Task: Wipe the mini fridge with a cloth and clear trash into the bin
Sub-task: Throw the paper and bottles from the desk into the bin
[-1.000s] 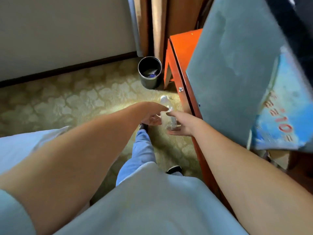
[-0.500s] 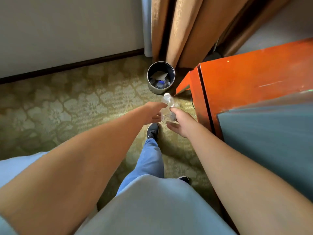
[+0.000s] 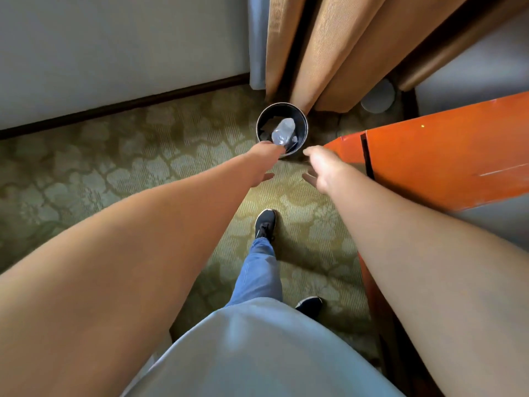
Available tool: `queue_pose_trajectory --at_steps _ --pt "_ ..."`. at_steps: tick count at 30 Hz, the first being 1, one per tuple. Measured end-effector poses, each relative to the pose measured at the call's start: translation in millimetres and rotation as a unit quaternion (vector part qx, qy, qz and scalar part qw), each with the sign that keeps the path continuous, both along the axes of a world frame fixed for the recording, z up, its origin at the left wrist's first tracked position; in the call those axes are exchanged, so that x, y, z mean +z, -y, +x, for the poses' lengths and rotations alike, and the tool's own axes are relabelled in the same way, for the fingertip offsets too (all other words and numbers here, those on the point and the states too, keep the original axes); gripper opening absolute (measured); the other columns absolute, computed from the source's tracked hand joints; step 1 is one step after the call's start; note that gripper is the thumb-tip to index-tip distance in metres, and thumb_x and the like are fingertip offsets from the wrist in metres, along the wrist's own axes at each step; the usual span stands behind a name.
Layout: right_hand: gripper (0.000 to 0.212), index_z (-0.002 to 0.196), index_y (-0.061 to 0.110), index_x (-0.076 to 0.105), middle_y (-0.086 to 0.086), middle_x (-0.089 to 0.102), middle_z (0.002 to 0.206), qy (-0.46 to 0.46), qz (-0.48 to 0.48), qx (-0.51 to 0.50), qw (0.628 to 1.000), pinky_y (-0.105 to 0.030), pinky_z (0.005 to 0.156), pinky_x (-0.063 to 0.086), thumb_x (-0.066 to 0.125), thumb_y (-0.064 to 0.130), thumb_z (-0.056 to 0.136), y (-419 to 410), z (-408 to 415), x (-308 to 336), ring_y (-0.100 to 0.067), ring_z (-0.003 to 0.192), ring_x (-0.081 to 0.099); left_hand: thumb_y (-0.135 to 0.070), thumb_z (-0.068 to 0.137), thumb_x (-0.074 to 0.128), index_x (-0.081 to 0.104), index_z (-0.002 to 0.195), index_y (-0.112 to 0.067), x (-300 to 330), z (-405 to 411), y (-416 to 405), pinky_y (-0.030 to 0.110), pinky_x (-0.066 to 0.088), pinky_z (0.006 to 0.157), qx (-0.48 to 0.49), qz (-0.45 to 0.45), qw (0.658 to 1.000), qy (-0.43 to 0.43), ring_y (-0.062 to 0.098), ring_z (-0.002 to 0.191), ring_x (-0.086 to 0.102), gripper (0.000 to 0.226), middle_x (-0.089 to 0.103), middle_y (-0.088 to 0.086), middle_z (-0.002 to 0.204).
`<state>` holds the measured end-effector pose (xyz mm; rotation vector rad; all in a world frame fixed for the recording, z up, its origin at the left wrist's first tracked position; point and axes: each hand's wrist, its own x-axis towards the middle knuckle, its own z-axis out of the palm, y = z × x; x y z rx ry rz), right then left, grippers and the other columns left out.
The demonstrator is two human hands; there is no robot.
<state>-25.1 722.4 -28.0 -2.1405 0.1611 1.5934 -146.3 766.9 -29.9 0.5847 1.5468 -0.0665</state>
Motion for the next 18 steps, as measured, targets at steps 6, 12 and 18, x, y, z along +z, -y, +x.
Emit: queue_pose_trajectory --at_steps 6,12,18 --pt "0.022 0.119 0.019 0.051 -0.003 0.055 0.127 -0.039 -0.018 0.020 0.999 -0.033 0.088 0.057 0.059 0.023 0.099 18 2 -5 -0.022 0.112 0.058 -0.030 0.099 0.063 0.056 0.135 -0.023 -8 2 11 0.036 0.055 0.098 -0.013 -0.009 1.000 -0.009 0.019 0.115 0.055 0.037 0.056 -0.003 0.124" --pt "0.021 0.119 0.017 0.056 -0.003 0.062 0.118 -0.046 0.009 0.013 0.999 -0.033 0.085 0.059 0.057 0.024 0.099 57 6 21 -0.019 0.102 0.064 -0.033 0.100 0.062 0.059 0.131 -0.016 19 15 51 0.032 0.057 0.086 -0.037 -0.002 0.999 0.022 0.019 0.107 0.065 0.035 0.066 0.000 0.116" --pt "0.010 0.105 0.018 0.059 -0.002 0.065 0.109 -0.035 0.039 0.010 0.999 -0.034 0.083 0.061 0.058 0.024 0.098 140 13 60 -0.019 0.098 0.068 -0.030 0.101 0.059 0.061 0.126 -0.016 50 21 134 0.034 0.058 0.091 -0.052 0.022 0.998 0.037 0.020 0.107 0.068 0.029 0.070 0.003 0.113"
